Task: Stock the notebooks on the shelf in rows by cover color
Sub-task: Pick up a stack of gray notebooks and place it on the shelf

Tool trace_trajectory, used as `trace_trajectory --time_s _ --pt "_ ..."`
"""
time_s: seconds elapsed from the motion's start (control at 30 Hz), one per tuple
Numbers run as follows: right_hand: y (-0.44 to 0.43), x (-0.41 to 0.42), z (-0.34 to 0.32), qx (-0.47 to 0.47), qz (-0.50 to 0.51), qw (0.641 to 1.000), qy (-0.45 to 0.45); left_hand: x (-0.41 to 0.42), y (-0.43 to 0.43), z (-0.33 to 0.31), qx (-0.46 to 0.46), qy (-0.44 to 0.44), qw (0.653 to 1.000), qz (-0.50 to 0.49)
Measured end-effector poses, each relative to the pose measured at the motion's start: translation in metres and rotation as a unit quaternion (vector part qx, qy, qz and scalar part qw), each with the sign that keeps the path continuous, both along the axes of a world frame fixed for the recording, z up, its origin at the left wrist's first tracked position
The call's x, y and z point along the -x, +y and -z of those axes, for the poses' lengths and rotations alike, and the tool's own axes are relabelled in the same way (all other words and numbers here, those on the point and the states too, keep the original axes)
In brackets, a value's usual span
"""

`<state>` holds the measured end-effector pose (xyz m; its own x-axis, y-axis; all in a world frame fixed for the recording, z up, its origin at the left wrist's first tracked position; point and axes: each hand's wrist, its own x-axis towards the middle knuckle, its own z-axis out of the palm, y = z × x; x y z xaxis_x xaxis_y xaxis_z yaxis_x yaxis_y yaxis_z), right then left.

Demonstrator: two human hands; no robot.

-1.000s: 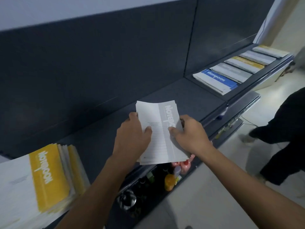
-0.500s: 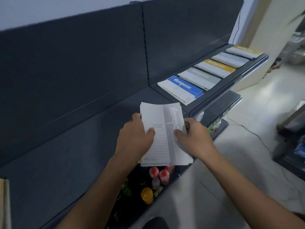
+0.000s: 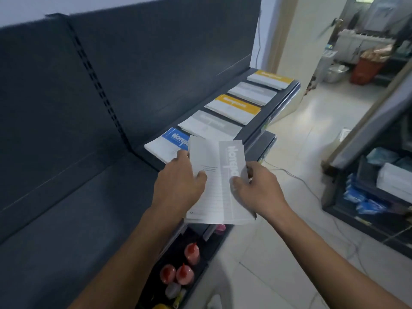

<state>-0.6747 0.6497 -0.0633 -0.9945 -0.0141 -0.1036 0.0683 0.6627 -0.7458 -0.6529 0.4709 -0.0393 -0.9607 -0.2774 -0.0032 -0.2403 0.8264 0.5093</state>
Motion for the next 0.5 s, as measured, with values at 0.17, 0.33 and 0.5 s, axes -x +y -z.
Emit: trace_trajectory --time_s 0.17,0.33,0.5 --pt "0.030 0.057 -0.003 -0.007 0.010 1.000 0.002 0.064 0.028 0.005 0.007 0.000 1.000 0.022" --pt "0.061 0.109 -0.002 0.021 0.001 1.000 -0.001 0.117 0.057 0.008 0.017 -0.004 1.000 0.014" --pt "0.098 0.164 0.001 0.012 -0.054 0.998 0.013 0.154 0.094 0.010 0.009 0.006 0.999 -0.030"
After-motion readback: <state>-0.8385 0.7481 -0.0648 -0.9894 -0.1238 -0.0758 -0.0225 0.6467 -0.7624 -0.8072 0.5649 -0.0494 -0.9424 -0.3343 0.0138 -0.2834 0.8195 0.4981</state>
